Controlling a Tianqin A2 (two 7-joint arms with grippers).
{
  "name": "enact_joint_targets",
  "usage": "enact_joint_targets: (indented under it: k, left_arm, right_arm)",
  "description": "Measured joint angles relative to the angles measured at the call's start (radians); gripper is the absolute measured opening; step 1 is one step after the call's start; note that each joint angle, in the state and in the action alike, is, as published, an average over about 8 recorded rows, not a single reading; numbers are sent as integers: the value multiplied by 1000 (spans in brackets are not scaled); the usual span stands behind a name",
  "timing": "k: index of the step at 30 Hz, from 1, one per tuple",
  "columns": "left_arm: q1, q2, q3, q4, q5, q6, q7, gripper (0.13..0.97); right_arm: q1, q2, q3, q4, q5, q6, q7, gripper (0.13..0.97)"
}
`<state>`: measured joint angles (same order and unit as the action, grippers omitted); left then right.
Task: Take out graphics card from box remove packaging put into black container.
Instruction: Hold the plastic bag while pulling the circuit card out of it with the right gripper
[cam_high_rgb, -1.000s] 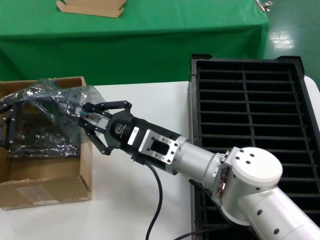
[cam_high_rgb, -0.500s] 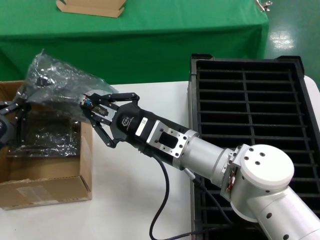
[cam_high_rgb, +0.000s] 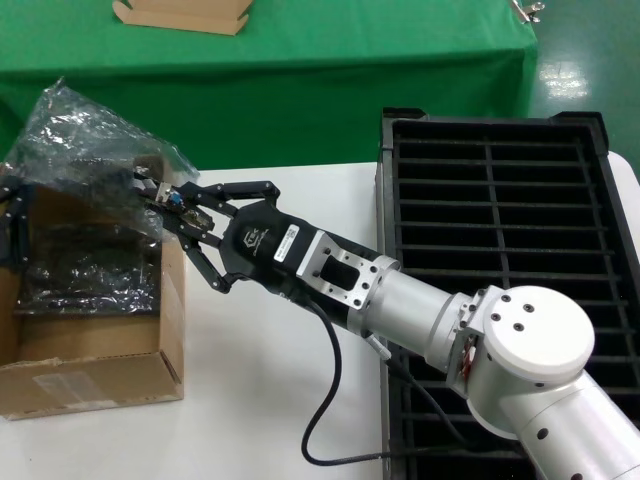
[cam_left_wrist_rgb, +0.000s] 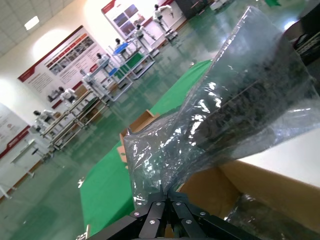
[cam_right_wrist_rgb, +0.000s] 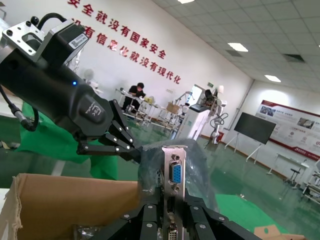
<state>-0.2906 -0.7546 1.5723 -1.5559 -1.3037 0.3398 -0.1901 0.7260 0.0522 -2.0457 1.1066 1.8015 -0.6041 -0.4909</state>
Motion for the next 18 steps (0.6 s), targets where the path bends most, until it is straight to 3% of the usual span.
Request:
enact_joint_targets:
  k: [10,14,18]
  left_arm:
    - [3,31,-49,55,18,-14,-19,139]
    - [6,45,-54,85,-22,-32,7,139]
    - [4,66,-56,117,-98,-45,71,139]
  right_arm:
    - [15,86,5,80,-52,-22,143,207]
    - [36,155,9,135,-73,-44,252,207]
    - [69,228,13,179,-91,-82,357,206]
